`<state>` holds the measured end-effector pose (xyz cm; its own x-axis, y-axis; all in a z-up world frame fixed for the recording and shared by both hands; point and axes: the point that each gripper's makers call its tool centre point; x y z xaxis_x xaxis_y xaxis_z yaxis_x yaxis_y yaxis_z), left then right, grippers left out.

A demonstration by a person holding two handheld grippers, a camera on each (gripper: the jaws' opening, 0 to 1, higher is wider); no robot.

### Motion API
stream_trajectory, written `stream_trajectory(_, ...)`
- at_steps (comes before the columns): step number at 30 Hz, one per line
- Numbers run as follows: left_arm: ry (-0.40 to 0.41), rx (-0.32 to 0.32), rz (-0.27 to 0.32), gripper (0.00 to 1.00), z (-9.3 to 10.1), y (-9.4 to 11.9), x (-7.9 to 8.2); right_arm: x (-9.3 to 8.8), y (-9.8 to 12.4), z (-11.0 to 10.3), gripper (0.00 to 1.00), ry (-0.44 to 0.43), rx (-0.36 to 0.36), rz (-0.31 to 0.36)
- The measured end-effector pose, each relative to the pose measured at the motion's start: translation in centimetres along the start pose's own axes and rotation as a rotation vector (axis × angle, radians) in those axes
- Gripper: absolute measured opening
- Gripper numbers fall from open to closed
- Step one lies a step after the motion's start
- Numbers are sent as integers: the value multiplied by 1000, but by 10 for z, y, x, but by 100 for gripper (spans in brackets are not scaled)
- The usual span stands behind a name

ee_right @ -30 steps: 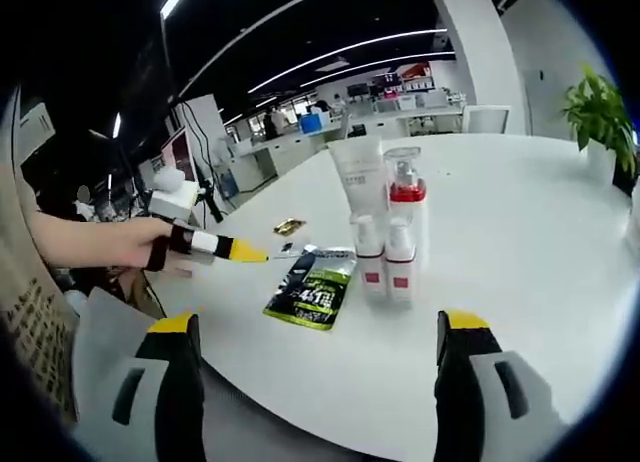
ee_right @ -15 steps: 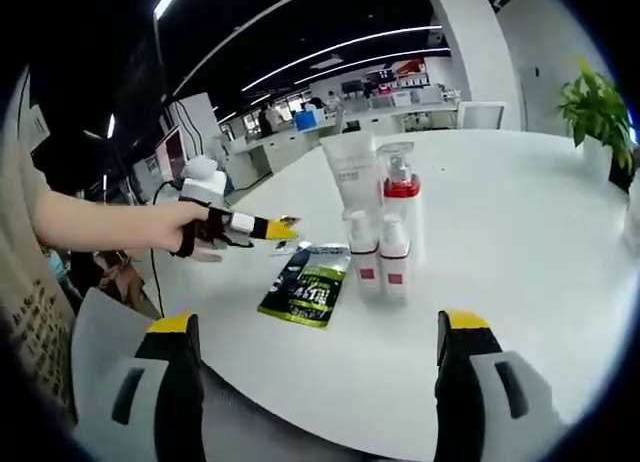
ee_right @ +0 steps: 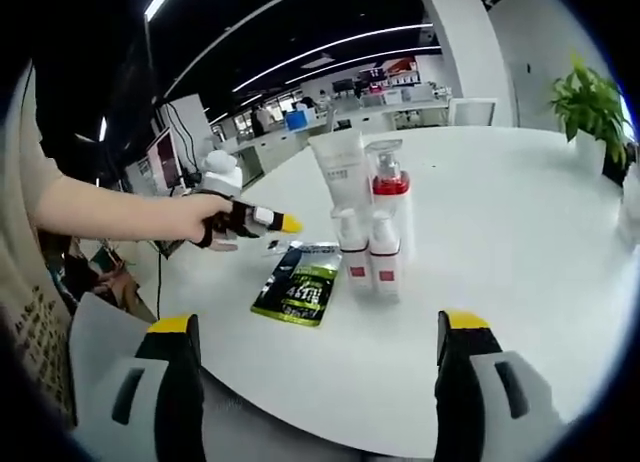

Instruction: Arrange the skincare products in the storage area until every visible bottle or jar stands upright without overlapping.

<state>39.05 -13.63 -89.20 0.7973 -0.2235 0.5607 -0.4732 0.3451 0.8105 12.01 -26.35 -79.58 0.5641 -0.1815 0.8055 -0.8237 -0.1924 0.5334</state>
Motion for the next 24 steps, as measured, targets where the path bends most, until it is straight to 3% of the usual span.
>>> stream_trajectory(3, -21, 32, -13, 69, -1, -5, -2, -1, -2, 0, 98, -3, -4, -5)
stream_trajectory(10, -50, 81, -4, 67, -4, -9, 1, -1, -4, 1, 99, -10, -15, -13)
stream_trajectory(14, -127, 119, -9, 62, -12, -10, -1, -1, -6, 1, 99, -10, -16, -19)
stream_trajectory(24, -91, 126, 35, 52, -24, -14, 6, -1, -10, 6, 98, -12, -23, -20)
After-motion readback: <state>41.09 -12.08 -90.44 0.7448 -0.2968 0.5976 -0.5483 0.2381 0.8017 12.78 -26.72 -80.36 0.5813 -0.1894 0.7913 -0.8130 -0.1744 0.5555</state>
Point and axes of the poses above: the point that each gripper's makers call its tool centre point, and the gripper's own axes: y roughly backward along the fingers, z roughly to its right, x roughly out of its top, and after that the axes turned 4 degrees about -z, right-handed
